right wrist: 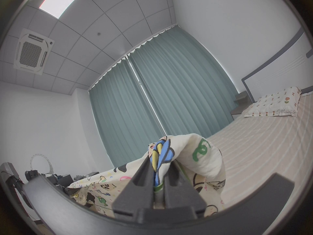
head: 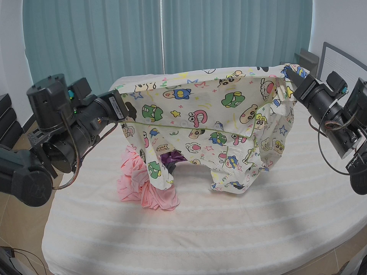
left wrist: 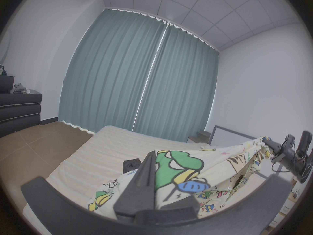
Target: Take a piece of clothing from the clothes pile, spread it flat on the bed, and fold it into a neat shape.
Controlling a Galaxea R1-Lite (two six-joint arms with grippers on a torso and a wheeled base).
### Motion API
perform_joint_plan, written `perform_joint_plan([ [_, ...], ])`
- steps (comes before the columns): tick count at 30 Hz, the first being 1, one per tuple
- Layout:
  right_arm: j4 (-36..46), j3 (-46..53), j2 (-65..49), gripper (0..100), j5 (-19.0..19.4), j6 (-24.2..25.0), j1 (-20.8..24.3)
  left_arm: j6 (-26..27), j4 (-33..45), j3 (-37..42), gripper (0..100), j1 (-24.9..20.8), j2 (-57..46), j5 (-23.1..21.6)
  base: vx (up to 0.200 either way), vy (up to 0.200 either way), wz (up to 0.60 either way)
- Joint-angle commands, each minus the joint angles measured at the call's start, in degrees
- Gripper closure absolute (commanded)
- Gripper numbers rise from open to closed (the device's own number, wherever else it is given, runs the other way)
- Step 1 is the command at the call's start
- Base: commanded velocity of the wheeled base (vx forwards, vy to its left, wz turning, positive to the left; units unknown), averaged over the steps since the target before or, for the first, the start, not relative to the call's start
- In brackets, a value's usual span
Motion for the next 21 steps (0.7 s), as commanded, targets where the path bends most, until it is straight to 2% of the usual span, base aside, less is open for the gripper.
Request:
perform_joint_plan([
  [1,-0.2,7.7,-1.5,100,-0.1,0.0,3.5,-4.2,0.0,9.1,100,-0.8,-2.9,0.1,0.000,0.000,0.00],
  [5,-0.3,10.8,0.3,100,-0.1,1.6,4.2,-11.2,0.1,12.0,100,-2.5,-2.2,0.0,0.000,0.000,0.00],
  [10,-0.3,10.8,3.1,100,-0.6,6.0,4.2,-14.0,-0.1,14.2,100,-3.6,1.1,0.0,0.000,0.000,0.00],
  [15,-0.3,10.9,3.7,100,-0.6,9.2,4.0,-17.6,0.0,14.3,100,-4.6,2.3,-0.1,-0.200,0.000,0.00],
  [21,-0.4,11.0,3.0,100,-0.7,9.2,4.0,-18.5,-0.1,14.6,100,-5.0,3.4,0.0,-0.200,0.000,0.00],
])
